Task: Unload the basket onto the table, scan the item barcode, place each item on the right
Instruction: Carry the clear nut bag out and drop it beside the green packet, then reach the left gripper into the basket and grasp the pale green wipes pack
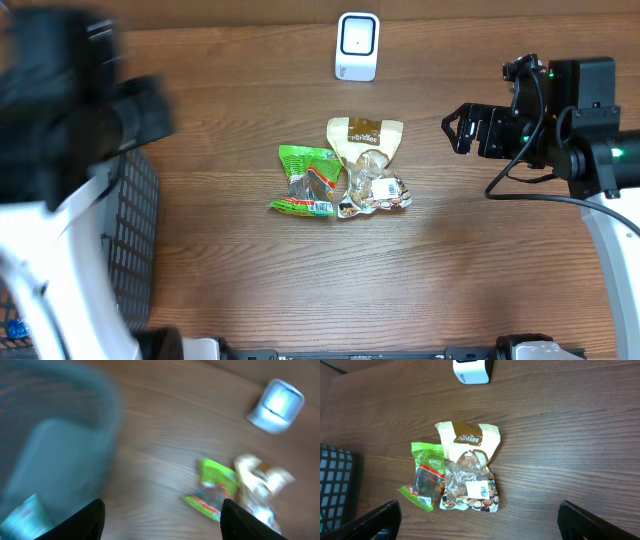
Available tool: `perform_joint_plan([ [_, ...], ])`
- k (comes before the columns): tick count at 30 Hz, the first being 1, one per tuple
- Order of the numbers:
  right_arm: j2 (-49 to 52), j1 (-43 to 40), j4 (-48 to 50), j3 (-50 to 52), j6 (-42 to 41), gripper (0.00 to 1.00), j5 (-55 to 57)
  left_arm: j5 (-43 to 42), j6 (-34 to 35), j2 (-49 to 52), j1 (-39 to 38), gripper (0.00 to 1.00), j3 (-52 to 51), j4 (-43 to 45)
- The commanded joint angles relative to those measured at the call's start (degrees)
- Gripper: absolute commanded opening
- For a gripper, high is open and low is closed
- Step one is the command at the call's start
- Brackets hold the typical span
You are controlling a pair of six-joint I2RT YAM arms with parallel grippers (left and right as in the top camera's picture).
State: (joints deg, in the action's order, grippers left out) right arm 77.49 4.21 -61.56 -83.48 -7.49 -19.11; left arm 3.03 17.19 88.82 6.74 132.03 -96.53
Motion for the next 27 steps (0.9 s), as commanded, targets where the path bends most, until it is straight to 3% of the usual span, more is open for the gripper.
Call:
perform_joint_plan([
  [1, -0.2, 0.2, 0.3, -1.5, 0.0, 1.0, -0.1, 2.6, 5.3, -8.3, 15.7, 0.78, -11.2, -0.3],
  [4, -0.2, 0.2, 0.8, -1.5, 0.0, 1.0, -0.1, 3.1, 6.0, -12.8, 30.2, 0.93, -21.0, 1.5],
  [6, -0.2, 0.2, 1.1, -1.5, 0.1, 1.0, -0.1, 1.3, 6.5, -14.3, 37.9, 0.95, -28.2, 4.4],
  [9, -0.2, 0.2, 1.2, -1.5, 0.1, 1.0, -0.1, -0.5, 6.5, -14.6, 43.4, 0.95, -37.1, 10.0],
  [22, -0.2, 0.2, 1.2, -1.5, 0.5, 1.0, 0.0, 3.9, 8.4, -14.1, 49.6, 0.9, -69.5, 36.2],
  [27, -0.2, 0.2, 0.9, -1.5, 0.5, 1.0, 1.7, 5.6, 10.3, -13.7, 49.6, 0.96, -78.1, 45.7],
])
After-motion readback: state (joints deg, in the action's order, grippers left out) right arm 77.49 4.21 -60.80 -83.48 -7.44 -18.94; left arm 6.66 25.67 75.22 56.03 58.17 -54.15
